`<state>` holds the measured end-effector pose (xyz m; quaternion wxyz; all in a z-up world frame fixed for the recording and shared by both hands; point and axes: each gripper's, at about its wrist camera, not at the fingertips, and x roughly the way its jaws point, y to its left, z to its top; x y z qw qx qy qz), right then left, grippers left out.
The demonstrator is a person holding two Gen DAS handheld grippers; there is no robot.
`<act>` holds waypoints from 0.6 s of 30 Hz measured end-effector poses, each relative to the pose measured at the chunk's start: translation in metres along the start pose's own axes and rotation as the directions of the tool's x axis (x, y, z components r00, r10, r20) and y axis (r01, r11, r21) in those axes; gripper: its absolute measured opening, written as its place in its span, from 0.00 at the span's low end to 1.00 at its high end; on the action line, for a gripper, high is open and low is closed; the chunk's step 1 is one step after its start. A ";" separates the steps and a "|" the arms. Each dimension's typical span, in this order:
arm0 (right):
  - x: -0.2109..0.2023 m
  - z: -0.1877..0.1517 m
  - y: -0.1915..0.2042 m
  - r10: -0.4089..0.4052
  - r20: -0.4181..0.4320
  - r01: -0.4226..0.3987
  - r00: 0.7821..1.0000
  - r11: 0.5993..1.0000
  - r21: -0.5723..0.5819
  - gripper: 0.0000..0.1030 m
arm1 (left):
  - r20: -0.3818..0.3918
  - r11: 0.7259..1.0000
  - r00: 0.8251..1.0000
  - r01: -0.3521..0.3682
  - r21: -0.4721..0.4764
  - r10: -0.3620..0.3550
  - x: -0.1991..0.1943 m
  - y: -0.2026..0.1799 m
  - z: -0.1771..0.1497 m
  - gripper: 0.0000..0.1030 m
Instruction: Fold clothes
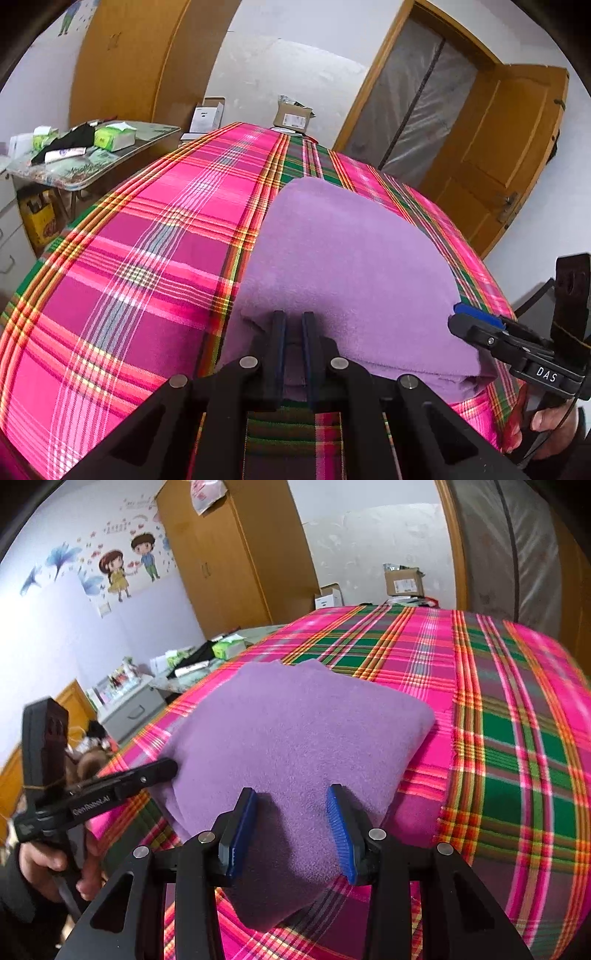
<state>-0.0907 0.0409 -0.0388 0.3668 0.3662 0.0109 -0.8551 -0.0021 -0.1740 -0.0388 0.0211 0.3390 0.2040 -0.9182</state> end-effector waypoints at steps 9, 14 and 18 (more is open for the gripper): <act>-0.012 -0.012 0.012 -0.073 0.075 0.071 0.995 0.997 0.020 0.47 | -0.040 1.000 0.999 -0.031 0.003 0.031 -0.006 -0.011 0.015 0.09; -0.020 0.012 0.007 -0.053 0.096 0.052 0.994 0.999 0.008 0.47 | 0.003 0.998 1.000 -0.008 0.063 0.008 -0.005 -0.024 0.039 0.10; -0.010 0.050 0.002 0.005 0.074 -0.004 0.997 1.000 -0.020 0.47 | 0.000 0.996 0.999 -0.044 0.073 0.045 0.010 -0.023 0.051 0.10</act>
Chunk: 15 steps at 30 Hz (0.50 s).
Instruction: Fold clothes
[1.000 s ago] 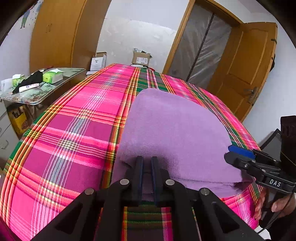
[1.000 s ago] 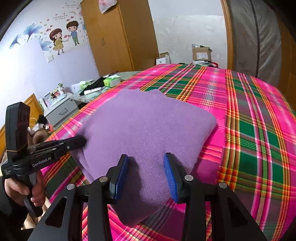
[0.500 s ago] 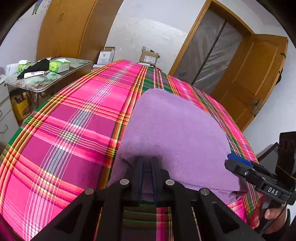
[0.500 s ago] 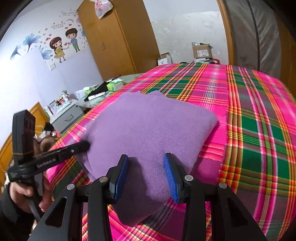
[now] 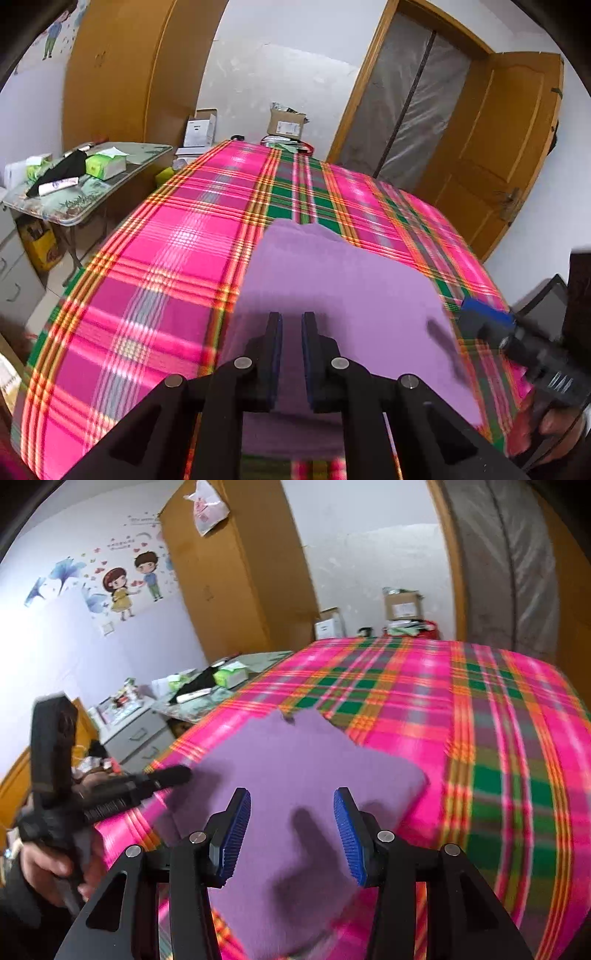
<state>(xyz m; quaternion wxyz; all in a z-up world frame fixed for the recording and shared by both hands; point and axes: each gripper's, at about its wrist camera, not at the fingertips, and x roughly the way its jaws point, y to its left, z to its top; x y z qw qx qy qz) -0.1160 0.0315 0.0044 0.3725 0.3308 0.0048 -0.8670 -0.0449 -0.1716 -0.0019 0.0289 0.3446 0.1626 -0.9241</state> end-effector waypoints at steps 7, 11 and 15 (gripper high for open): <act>0.059 0.039 -0.005 0.003 -0.074 -0.009 0.997 0.997 -0.074 0.19 | -0.033 1.000 0.999 0.008 -0.017 -0.008 0.019 0.012 -0.014 0.10; 0.090 0.043 -0.007 0.008 -0.124 -0.018 0.992 0.996 -0.083 0.10 | -0.028 1.000 1.000 0.013 0.002 -0.013 0.019 0.013 -0.017 0.10; 0.109 0.035 -0.007 -0.006 -0.170 -0.010 0.985 0.995 -0.096 0.10 | -0.015 1.000 1.000 0.017 0.011 -0.017 0.020 0.015 -0.019 0.10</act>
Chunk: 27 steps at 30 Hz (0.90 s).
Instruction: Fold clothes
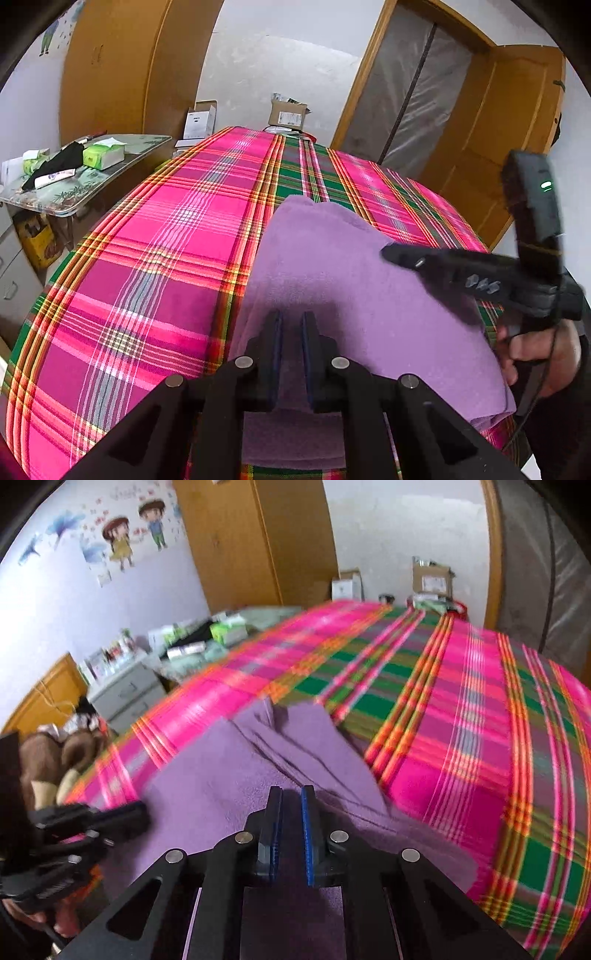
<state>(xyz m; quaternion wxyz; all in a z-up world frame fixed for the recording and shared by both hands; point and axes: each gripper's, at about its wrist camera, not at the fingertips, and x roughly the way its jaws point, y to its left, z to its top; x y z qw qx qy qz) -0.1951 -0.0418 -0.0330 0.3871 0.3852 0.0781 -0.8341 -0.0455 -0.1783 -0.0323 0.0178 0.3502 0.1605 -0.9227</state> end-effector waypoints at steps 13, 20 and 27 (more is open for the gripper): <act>-0.021 -0.019 -0.009 0.027 0.048 -0.030 0.999 0.996 0.078 0.13 | -0.002 0.998 0.999 0.043 -0.042 -0.043 0.002 0.008 0.002 0.10; -0.057 -0.067 0.021 0.015 0.042 -0.016 0.999 0.999 0.036 0.13 | -0.004 0.999 1.000 0.023 -0.026 -0.023 0.001 0.004 0.002 0.10; -0.091 -0.078 0.029 0.027 0.100 -0.030 0.995 0.999 0.032 0.14 | -0.004 1.000 1.000 0.015 -0.019 -0.015 0.001 0.003 0.003 0.10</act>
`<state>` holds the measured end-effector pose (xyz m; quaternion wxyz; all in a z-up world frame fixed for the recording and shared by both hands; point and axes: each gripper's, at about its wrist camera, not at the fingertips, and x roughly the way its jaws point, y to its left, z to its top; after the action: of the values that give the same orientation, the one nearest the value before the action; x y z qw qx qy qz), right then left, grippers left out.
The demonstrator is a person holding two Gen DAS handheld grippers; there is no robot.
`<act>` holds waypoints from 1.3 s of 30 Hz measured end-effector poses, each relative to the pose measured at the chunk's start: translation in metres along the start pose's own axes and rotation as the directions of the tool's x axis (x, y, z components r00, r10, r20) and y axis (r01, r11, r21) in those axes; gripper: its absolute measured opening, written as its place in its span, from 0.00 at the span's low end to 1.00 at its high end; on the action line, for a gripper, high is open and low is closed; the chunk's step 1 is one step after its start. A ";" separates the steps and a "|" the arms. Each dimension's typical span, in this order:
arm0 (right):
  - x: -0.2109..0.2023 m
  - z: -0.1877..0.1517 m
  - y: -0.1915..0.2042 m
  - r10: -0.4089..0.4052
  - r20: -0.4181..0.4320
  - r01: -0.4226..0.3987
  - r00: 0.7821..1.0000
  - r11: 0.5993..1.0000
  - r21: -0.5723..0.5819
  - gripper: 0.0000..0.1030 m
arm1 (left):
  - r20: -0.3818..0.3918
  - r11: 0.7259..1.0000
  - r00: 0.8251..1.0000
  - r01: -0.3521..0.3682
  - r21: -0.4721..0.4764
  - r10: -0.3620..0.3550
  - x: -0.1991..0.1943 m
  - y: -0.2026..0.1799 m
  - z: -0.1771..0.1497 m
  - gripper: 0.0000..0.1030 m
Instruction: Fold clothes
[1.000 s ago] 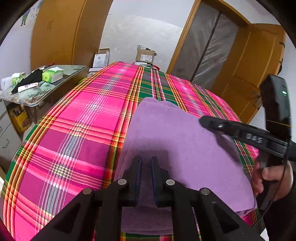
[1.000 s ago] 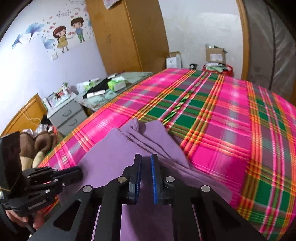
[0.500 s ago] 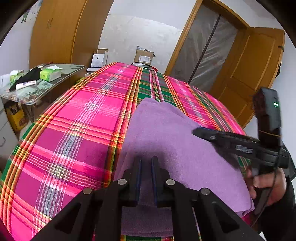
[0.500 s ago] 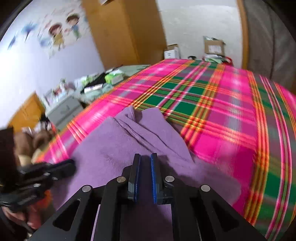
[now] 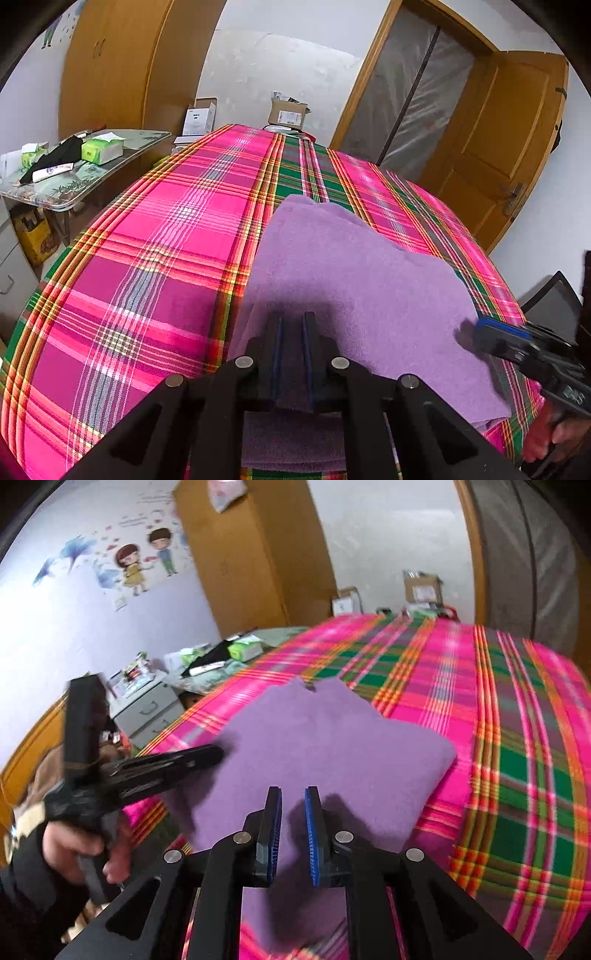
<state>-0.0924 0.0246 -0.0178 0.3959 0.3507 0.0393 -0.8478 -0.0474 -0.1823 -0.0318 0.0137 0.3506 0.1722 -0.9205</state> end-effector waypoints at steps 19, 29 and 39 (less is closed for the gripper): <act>0.006 -0.029 0.010 -0.040 -0.003 0.040 0.999 0.999 -0.028 0.20 | 0.002 1.000 1.000 -0.001 0.000 0.001 0.000 0.001 0.000 0.10; -0.023 -0.024 -0.023 0.067 0.062 -0.074 0.996 0.990 0.120 0.19 | 0.019 1.000 1.000 0.018 0.013 -0.019 -0.014 -0.002 -0.004 0.10; -0.005 -0.032 -0.032 0.049 0.024 -0.052 0.998 0.990 0.132 0.19 | 0.017 0.999 1.000 0.007 0.032 -0.008 -0.006 -0.003 -0.007 0.10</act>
<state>-0.0946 0.0604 -0.0452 0.3935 0.3683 -0.0300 -0.8418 -0.0382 -0.1775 -0.0319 0.0061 0.3424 0.1586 -0.9260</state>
